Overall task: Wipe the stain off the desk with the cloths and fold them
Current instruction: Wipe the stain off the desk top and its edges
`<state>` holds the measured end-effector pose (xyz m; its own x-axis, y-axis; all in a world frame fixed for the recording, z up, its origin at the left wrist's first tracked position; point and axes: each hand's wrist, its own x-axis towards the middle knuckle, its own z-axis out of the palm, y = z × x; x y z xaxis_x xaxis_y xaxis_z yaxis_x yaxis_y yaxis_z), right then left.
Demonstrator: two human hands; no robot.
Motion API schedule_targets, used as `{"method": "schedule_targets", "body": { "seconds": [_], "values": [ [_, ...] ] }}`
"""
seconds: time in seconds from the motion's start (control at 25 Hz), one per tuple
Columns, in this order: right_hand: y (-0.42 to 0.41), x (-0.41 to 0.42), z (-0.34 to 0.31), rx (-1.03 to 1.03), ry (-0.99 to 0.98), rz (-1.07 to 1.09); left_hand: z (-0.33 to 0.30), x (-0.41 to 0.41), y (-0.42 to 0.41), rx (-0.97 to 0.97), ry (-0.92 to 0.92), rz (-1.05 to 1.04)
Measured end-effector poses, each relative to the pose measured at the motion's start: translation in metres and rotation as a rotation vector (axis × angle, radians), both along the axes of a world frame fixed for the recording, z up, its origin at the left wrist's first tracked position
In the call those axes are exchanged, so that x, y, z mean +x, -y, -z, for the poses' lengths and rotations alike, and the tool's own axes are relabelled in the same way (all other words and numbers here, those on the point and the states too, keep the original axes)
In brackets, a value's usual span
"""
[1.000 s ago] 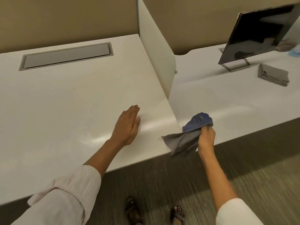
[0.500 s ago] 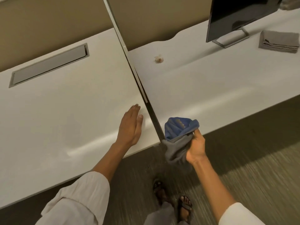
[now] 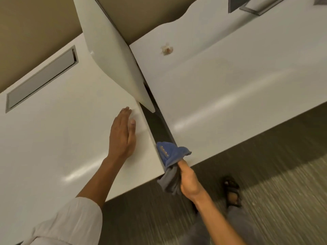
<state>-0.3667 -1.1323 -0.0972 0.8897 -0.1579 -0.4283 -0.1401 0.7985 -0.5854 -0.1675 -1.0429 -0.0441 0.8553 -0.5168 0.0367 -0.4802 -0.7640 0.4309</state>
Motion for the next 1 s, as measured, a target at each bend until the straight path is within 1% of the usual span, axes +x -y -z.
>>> {"method": "schedule_targets", "body": {
  "seconds": [0.12, 0.2, 0.32, 0.52, 0.64, 0.72, 0.8, 0.88, 0.92, 1.0],
  "values": [
    [0.000, 0.006, -0.014, -0.330, 0.007, -0.205, -0.005, -0.002, 0.011, 0.027, -0.007, -0.054],
    [0.001, 0.014, -0.017, -0.523, 0.037, -0.306, -0.007, -0.004, 0.018, 0.011, -0.025, -0.115],
    [0.004, 0.032, -0.019, -0.664, 0.104, -0.346, -0.010, -0.009, 0.017, -0.043, -0.034, -0.224],
    [0.016, 0.084, -0.003, -0.690, 0.167, -0.307, -0.003, 0.001, 0.008, -0.017, -0.009, -0.225],
    [0.026, 0.130, 0.000, -0.679, 0.133, -0.318, -0.002, 0.005, 0.007, -0.022, 0.036, -0.226],
    [0.032, 0.144, -0.005, -0.650, 0.138, -0.314, -0.004, 0.006, 0.007, -0.021, 0.055, -0.220],
    [0.032, 0.129, -0.011, -0.608, 0.150, -0.291, -0.007, 0.002, 0.007, -0.015, 0.048, -0.213],
    [0.024, 0.089, -0.012, -0.575, 0.131, -0.296, -0.008, -0.002, 0.009, -0.004, 0.030, -0.209],
    [0.016, 0.064, -0.011, -0.553, 0.115, -0.320, -0.008, -0.003, 0.011, -0.001, 0.023, -0.216],
    [-0.003, 0.015, -0.008, -0.562, 0.078, -0.448, -0.006, -0.004, 0.012, -0.003, 0.012, -0.230]
  ]
}}
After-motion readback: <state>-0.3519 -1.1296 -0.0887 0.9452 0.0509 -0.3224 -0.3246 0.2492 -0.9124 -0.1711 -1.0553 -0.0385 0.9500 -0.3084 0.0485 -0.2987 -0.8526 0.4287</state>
